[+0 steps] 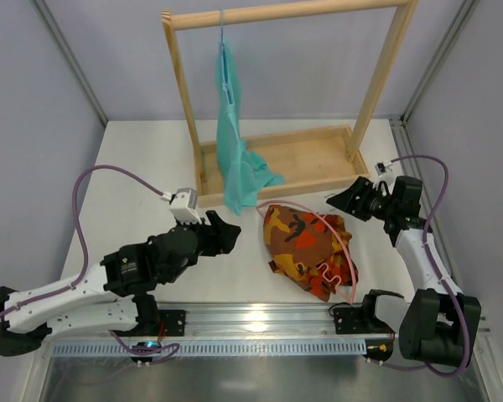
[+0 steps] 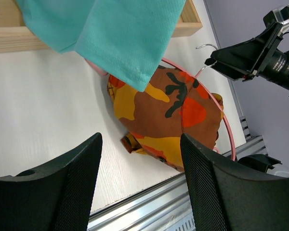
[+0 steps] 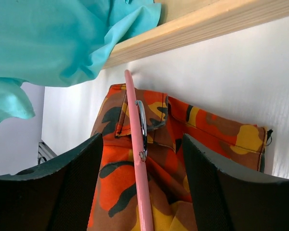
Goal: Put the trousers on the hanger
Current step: Grab a hanger with the right arm
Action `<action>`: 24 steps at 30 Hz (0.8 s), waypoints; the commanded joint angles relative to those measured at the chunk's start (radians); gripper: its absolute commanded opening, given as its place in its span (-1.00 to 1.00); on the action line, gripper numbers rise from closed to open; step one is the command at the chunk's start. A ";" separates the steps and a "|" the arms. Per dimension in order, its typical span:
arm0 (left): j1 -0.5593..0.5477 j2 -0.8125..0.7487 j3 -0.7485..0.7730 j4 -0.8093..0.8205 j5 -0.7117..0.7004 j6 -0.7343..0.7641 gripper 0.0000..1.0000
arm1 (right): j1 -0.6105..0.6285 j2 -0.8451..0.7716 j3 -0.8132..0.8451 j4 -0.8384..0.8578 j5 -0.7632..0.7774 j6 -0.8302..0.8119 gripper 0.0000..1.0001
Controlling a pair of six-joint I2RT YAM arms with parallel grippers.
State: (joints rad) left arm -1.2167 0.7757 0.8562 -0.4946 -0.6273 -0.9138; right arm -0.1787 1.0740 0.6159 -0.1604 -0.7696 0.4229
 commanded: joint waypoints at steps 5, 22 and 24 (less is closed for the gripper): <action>0.000 0.028 0.001 0.050 -0.037 -0.008 0.33 | 0.090 0.021 -0.039 0.154 0.027 0.033 0.32; 0.002 0.016 0.029 0.014 -0.084 0.001 0.34 | 0.275 -0.120 0.155 -0.012 0.355 0.014 -0.92; 0.000 0.016 0.037 0.013 -0.092 0.004 0.35 | 0.309 -0.117 0.290 -0.075 0.401 -0.010 -0.92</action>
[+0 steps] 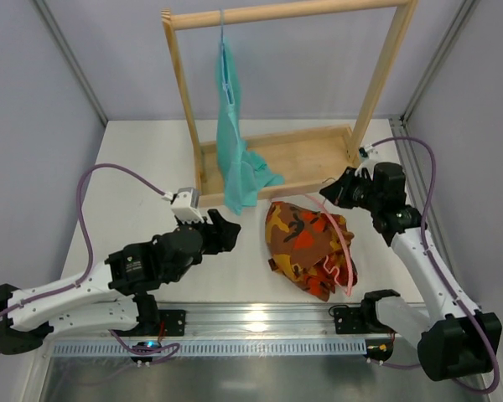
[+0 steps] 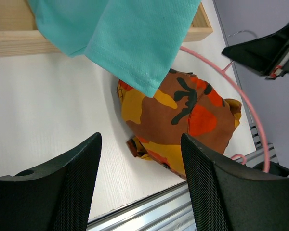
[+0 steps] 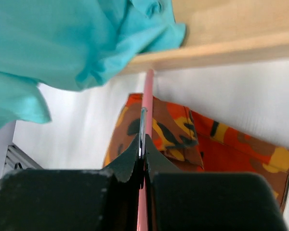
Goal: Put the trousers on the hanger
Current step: Grab a hanger with the right arm
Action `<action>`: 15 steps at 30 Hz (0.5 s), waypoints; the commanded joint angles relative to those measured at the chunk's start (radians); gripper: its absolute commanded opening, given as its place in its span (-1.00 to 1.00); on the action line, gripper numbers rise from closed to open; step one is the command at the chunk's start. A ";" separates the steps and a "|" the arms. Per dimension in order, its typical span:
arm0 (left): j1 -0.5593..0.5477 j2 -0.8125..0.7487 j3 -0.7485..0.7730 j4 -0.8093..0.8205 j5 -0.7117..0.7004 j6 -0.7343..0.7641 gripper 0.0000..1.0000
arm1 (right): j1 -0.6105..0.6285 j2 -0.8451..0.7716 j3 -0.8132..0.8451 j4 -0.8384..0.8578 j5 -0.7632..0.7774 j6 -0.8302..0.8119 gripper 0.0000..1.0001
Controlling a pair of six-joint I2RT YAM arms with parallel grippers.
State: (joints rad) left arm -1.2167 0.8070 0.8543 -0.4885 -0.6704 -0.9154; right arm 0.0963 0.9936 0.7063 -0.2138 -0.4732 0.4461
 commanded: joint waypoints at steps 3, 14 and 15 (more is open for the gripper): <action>0.000 -0.006 0.058 0.002 -0.058 0.018 0.34 | 0.077 -0.026 0.358 -0.123 0.166 -0.058 -0.92; 0.000 0.052 0.143 0.059 -0.006 0.073 0.34 | 0.163 0.161 0.956 -0.311 0.254 -0.147 -0.92; 0.000 0.078 0.156 0.065 0.005 0.085 0.34 | 0.169 0.192 0.985 -0.309 0.268 -0.147 -0.92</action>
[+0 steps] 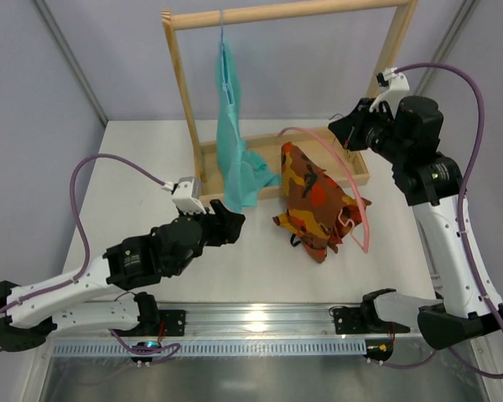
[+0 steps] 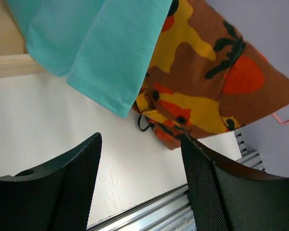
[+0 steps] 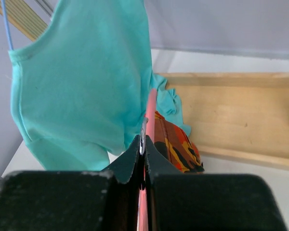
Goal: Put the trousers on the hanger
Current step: Grab a hanger with the right arm, then pass the hanger from the right arm to the left
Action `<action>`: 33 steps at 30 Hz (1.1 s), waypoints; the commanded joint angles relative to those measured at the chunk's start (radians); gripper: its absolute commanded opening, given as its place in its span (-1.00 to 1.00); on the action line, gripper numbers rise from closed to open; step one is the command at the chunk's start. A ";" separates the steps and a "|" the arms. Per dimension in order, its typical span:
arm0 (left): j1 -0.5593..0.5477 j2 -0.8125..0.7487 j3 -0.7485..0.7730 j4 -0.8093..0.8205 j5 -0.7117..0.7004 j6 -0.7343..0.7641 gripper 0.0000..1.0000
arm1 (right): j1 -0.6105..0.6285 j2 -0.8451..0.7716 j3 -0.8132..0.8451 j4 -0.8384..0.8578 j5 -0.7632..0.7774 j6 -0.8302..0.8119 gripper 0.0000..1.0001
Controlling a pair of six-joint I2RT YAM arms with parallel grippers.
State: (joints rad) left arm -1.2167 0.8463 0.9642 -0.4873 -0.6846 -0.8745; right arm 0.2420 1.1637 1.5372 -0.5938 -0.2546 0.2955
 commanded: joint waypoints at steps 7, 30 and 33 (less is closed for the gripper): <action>0.000 0.186 0.249 -0.022 0.057 0.115 0.34 | 0.029 0.137 0.351 0.113 0.107 -0.038 -0.92; 0.173 0.683 0.665 0.325 0.177 -0.255 0.36 | 0.034 -0.125 0.038 0.215 0.019 -0.130 -0.92; 0.203 0.733 0.648 0.453 0.299 -0.343 0.37 | 0.034 -0.171 -0.015 0.200 -0.006 -0.144 -0.92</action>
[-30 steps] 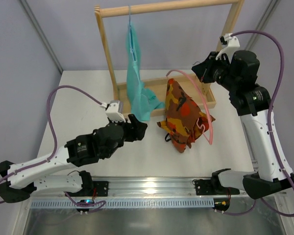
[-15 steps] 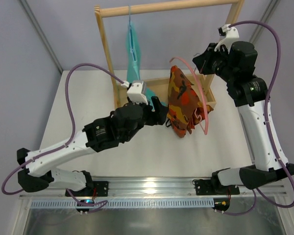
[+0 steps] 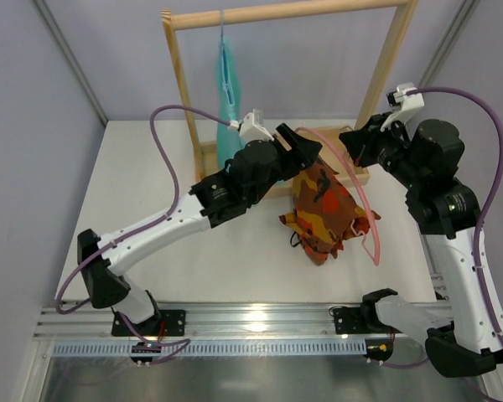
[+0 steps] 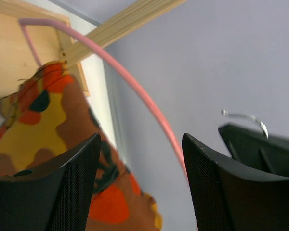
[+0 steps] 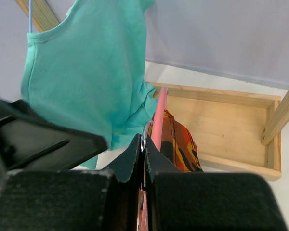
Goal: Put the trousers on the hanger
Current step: Pass the hanger from the right arm to the left, then pass the hanger from the left arm to the right
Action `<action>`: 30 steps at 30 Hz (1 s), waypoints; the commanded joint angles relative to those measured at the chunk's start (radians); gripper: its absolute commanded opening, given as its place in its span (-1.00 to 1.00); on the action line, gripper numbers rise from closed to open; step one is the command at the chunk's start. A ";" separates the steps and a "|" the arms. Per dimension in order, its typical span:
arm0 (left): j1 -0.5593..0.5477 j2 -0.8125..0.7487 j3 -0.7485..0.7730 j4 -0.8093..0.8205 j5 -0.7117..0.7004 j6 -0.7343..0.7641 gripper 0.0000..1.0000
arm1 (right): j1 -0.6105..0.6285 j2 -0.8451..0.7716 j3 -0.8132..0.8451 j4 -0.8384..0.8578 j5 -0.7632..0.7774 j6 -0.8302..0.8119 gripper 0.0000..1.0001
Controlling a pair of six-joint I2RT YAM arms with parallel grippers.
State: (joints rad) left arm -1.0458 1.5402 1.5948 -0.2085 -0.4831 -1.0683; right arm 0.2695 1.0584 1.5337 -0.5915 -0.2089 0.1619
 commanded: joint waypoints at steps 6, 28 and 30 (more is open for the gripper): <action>0.040 0.172 0.068 0.261 0.208 -0.280 0.37 | 0.005 -0.169 -0.148 0.236 -0.075 -0.015 -0.92; 0.081 0.282 0.062 0.408 0.345 -0.435 -0.99 | 0.007 -0.409 -0.504 0.024 -0.066 -0.029 0.37; 0.081 0.284 0.062 0.411 0.345 -0.447 -0.99 | 0.007 -0.455 -0.566 0.041 -0.050 -0.001 0.38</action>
State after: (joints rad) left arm -0.9627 1.8381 1.6188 0.1169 -0.1558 -1.4830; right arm 0.2695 0.6449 1.0256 -0.5911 -0.2802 0.1341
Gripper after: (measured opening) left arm 0.040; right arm 0.686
